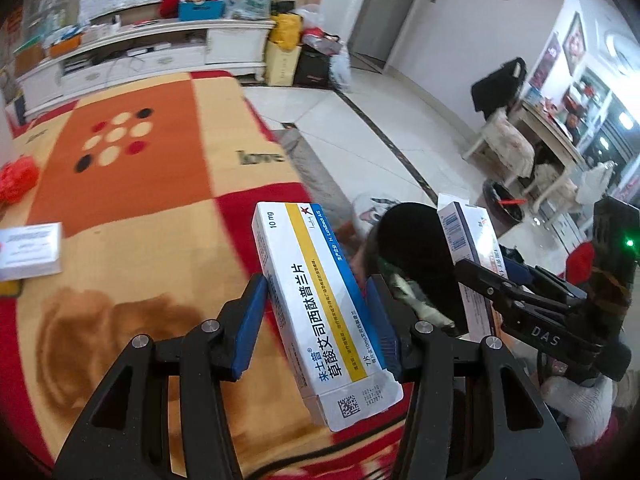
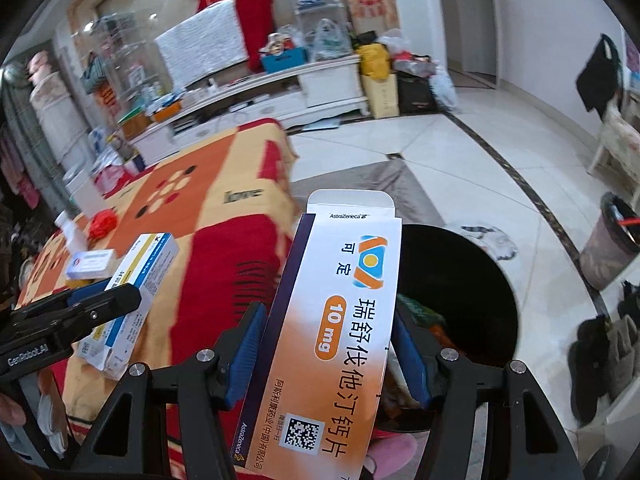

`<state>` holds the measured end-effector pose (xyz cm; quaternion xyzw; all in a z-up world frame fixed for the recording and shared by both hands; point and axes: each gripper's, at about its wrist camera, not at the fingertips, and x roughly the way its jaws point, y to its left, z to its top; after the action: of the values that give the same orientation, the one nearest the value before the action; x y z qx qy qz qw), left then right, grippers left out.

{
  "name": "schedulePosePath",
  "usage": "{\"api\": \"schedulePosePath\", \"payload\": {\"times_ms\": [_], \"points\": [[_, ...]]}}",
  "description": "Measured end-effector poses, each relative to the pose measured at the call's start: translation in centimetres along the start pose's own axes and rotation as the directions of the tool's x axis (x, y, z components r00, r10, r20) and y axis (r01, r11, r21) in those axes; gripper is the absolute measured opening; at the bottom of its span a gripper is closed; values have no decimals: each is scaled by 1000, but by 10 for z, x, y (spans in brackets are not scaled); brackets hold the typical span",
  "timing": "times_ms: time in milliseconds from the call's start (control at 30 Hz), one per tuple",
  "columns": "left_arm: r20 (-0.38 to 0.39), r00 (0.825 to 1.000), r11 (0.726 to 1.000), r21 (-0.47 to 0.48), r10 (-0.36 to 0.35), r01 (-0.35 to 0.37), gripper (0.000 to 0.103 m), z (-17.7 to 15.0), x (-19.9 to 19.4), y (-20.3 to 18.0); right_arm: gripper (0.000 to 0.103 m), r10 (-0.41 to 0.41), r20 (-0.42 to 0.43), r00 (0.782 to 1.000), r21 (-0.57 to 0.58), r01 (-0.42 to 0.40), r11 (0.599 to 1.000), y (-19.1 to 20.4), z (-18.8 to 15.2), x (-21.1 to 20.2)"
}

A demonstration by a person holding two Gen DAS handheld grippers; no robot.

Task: Collect trash
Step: 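Carry both medicine boxes in both tools over the black bin, then open the right tool to drop the orange box while the left drops the white box into the bin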

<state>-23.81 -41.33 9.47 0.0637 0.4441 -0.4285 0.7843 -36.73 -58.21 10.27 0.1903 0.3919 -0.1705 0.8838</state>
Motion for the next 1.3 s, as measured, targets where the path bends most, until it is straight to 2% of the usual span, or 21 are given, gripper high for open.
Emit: {"api": "schedulePosePath", "payload": {"times_ms": [400, 500, 700, 933, 1300], "points": [[-63, 993, 994, 32, -102, 104, 50, 12, 49, -47, 60, -64, -20, 998, 85, 65, 994, -57, -4, 2], [-69, 990, 991, 32, -124, 126, 46, 15, 58, -55, 60, -69, -23, 997, 99, 71, 993, -66, -3, 4], [-72, 979, 981, 25, -191, 194, 47, 19, 72, -63, 63, -53, -31, 998, 142, 57, 988, -76, -1, 9], [-120, 975, 982, 22, -186, 189, 47, 11, 84, -62, 69, -65, -38, 997, 159, 71, 985, -78, -6, 8], [-64, 992, 993, 39, -105, 108, 47, 9, 55, -45, 72, -43, -65, 997, 152, 52, 987, -66, -12, 13]]}}
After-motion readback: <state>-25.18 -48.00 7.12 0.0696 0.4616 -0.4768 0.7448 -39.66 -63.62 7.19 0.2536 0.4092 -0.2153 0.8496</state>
